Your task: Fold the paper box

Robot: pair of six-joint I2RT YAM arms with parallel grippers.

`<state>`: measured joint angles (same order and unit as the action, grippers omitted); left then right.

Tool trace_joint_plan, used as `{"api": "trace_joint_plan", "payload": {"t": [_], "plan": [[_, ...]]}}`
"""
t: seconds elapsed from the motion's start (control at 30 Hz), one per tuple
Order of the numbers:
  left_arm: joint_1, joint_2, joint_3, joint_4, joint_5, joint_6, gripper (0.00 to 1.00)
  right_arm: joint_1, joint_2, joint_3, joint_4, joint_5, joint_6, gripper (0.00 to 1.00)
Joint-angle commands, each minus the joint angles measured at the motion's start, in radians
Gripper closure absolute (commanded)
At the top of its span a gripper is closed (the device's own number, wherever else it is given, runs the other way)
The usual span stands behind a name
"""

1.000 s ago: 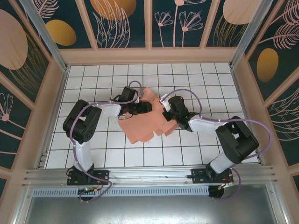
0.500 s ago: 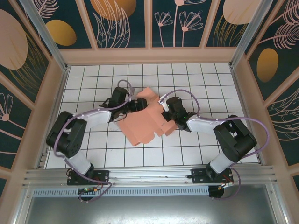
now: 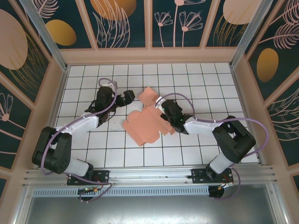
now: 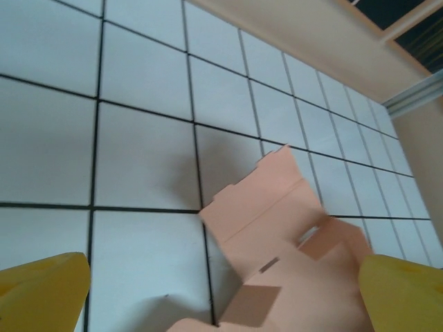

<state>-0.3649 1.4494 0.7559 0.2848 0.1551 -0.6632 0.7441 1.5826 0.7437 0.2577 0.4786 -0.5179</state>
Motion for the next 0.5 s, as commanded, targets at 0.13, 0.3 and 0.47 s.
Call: {"api": "trace_joint_plan", "payload": {"t": [0.13, 0.3, 0.47], "plan": [[0.082, -0.008, -0.038, 0.074, 0.000, -0.031, 0.01, 0.061, 0.005, 0.004, 0.161, 0.210, -0.201, 1.00], [0.117, 0.092, 0.029, 0.018, 0.047, -0.038, 0.02, 0.076, 0.013, -0.020, 0.254, 0.270, -0.319, 1.00], [0.125, 0.173, 0.064, 0.048, 0.091, -0.068, 0.02, 0.088, 0.024, -0.029, 0.297, 0.291, -0.398, 1.00]]}}
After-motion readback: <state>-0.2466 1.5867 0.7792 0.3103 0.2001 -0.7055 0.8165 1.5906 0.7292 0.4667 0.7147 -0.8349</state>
